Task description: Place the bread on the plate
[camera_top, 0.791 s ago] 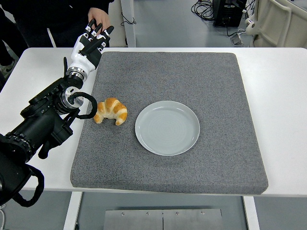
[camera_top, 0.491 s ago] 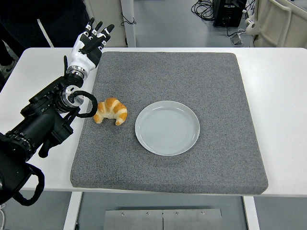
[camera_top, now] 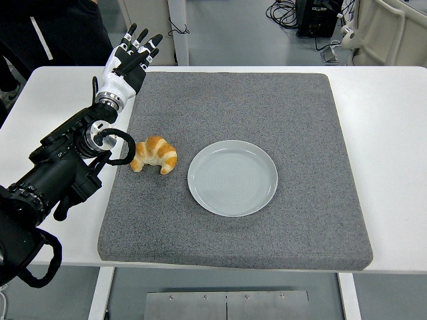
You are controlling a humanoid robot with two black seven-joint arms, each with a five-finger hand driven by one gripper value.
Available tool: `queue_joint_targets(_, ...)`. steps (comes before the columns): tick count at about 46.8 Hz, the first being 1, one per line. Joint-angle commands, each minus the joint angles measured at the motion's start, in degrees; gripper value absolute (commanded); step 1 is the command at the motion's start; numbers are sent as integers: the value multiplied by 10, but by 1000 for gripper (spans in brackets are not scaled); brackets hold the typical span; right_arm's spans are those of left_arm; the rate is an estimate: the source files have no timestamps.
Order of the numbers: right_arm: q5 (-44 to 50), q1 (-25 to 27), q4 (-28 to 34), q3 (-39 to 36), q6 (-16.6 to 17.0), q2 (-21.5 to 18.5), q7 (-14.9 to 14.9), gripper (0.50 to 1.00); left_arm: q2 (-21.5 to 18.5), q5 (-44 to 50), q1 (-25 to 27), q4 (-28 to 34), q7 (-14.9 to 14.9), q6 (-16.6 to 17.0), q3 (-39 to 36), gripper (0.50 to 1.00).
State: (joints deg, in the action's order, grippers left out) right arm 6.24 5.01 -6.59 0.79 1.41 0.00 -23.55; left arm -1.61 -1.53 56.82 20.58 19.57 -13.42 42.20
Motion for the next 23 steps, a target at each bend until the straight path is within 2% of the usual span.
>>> queue_joint_targets(1,0,0,0,0,0,0,0,1000,-3,-1,0,1,-1,-3,0,972)
queue_joint_targets(12,0,0,0,0,0,0,0,1000,-19,-1,5,13,-7,2,-50,969)
queue_joint_targets(18,0,0,0,0,0,0,0,1000,-51,-1,5,51,-10,6,-77,968)
queue_joint_targets(23,0,0,0,0,0,0,0,1000,-80,-2,7,89,-15,27,-92,968)
